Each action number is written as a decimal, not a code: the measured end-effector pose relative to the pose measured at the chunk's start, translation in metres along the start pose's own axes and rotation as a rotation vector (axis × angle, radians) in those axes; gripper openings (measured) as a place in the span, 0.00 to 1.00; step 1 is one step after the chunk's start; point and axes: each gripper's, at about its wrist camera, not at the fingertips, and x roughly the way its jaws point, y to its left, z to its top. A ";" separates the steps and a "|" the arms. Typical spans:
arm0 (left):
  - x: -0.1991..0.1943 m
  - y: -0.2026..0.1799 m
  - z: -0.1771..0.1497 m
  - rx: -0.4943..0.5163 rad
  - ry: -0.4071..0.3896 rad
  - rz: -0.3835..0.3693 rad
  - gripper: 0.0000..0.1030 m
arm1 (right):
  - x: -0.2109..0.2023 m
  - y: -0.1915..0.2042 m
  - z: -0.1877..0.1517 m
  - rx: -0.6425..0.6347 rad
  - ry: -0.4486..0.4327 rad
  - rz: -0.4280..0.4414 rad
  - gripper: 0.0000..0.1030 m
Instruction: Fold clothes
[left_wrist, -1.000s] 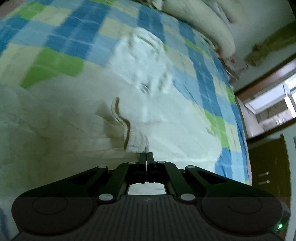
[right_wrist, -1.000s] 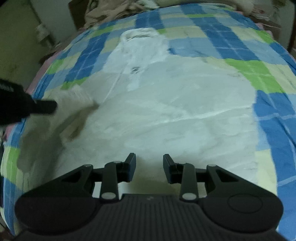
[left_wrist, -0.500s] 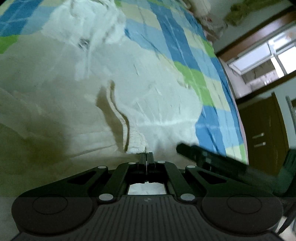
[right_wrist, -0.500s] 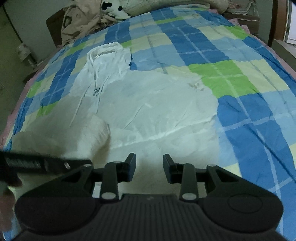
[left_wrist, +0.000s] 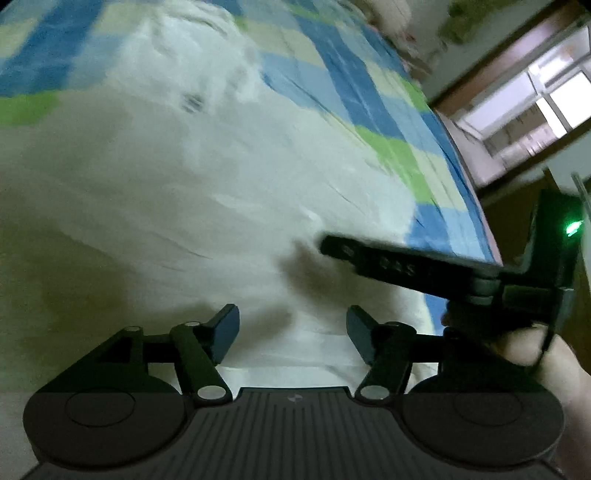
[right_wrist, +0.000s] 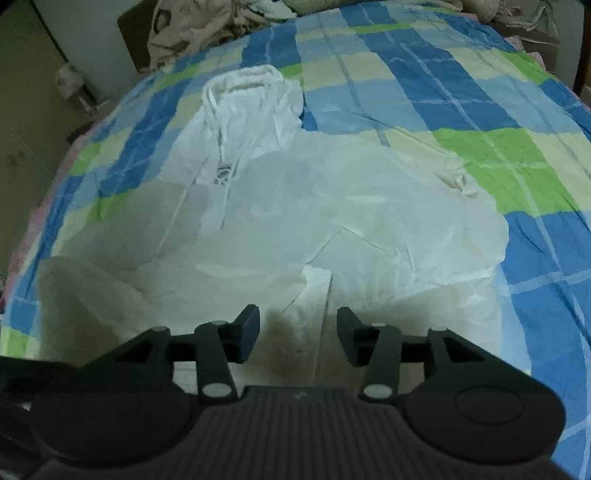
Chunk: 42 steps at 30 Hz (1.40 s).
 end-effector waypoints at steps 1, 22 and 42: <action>-0.007 0.010 0.002 -0.019 -0.020 0.024 0.70 | 0.005 -0.003 -0.001 0.013 0.008 -0.006 0.52; -0.036 0.131 0.029 -0.244 -0.145 0.248 0.72 | -0.019 -0.005 0.002 -0.020 -0.098 -0.026 0.10; 0.013 0.146 0.039 -0.235 -0.062 0.299 0.70 | 0.009 -0.048 -0.014 -0.015 0.018 -0.123 0.28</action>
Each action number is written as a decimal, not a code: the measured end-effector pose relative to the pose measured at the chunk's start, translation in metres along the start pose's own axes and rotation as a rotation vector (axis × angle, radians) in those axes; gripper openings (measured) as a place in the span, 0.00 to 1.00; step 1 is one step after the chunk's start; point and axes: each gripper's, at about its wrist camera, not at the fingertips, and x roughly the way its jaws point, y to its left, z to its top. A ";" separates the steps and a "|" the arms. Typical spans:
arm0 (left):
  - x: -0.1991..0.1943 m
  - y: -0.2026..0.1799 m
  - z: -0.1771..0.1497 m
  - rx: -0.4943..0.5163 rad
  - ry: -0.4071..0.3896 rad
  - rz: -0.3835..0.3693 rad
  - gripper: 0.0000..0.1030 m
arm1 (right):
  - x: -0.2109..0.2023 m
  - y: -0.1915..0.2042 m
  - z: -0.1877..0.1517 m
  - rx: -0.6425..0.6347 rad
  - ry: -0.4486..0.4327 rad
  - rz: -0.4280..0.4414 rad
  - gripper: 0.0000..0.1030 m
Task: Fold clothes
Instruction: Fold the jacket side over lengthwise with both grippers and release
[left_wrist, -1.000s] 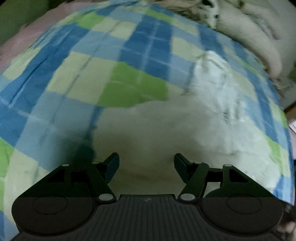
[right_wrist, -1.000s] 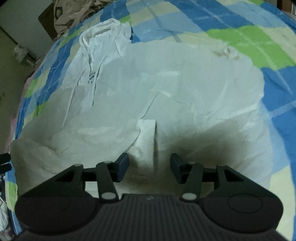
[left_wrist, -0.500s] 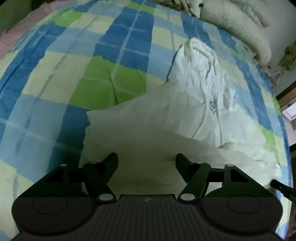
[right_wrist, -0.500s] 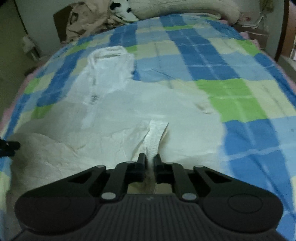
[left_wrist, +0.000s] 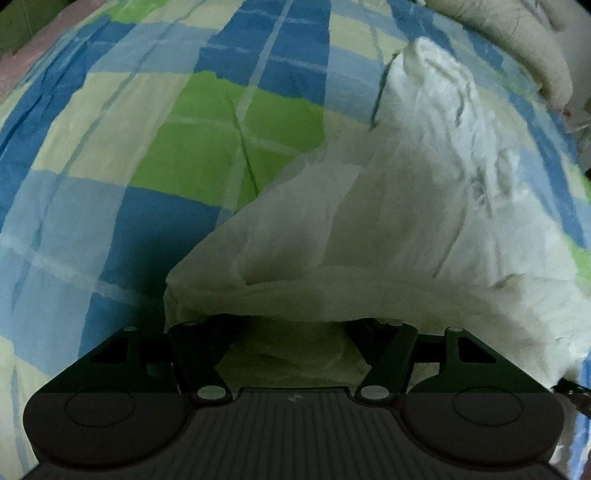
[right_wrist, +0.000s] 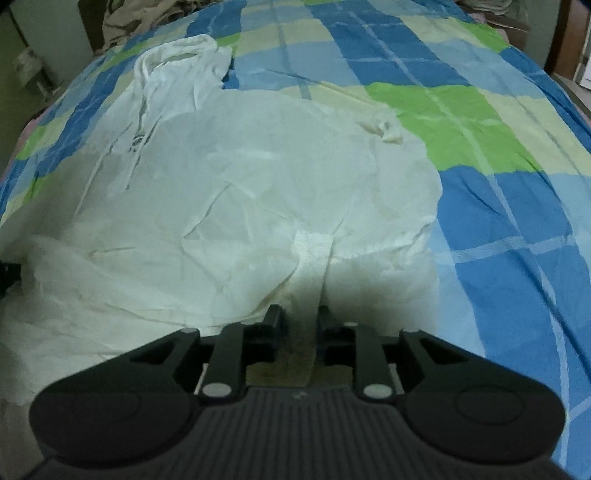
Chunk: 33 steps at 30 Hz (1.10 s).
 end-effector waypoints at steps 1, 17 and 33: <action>-0.007 0.001 0.002 -0.007 -0.008 -0.018 0.70 | -0.006 -0.001 0.003 0.003 -0.011 0.009 0.29; -0.040 -0.027 0.081 -0.051 -0.133 -0.237 0.76 | -0.015 0.021 0.110 -0.027 -0.235 0.142 0.31; 0.083 -0.056 0.176 -0.220 -0.103 -0.174 0.67 | 0.096 0.051 0.204 0.048 -0.261 0.168 0.35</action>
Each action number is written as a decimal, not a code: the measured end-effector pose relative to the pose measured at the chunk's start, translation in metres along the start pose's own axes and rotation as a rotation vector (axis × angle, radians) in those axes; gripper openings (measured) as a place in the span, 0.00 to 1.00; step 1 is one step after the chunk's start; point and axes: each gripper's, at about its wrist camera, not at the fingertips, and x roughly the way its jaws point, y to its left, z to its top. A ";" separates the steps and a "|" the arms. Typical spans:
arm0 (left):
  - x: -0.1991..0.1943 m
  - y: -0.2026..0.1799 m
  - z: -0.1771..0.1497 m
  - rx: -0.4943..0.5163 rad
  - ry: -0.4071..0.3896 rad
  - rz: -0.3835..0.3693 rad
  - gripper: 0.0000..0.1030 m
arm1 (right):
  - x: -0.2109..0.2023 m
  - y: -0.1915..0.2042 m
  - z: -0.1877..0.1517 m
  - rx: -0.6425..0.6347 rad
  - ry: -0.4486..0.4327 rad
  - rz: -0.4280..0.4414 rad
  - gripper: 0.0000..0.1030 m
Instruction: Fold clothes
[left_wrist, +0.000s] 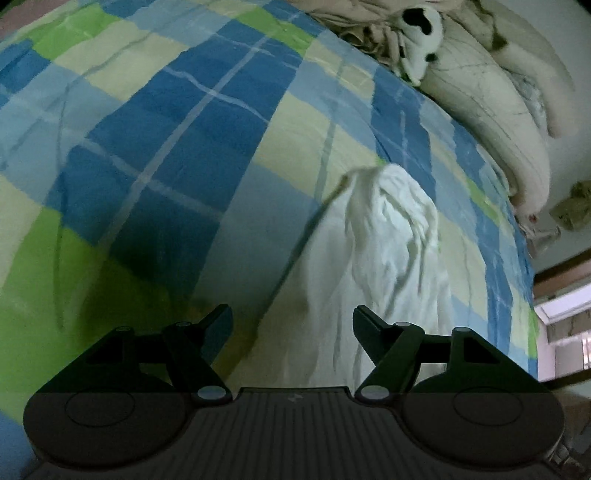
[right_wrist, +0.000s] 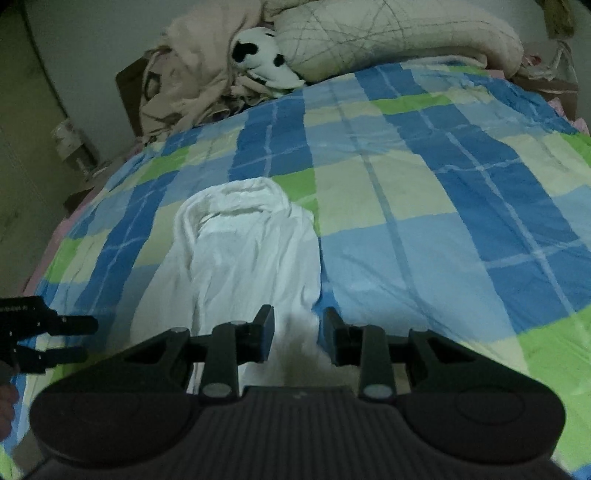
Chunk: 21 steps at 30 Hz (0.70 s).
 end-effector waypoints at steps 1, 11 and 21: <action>0.006 -0.003 0.004 0.002 -0.018 0.015 0.66 | 0.007 -0.001 0.003 0.007 -0.002 -0.003 0.35; 0.078 -0.030 0.047 0.091 -0.048 0.020 0.59 | 0.072 -0.012 0.034 0.013 -0.017 0.004 0.40; 0.111 -0.050 0.065 0.240 -0.082 0.068 0.51 | 0.122 -0.020 0.052 -0.006 0.023 0.080 0.41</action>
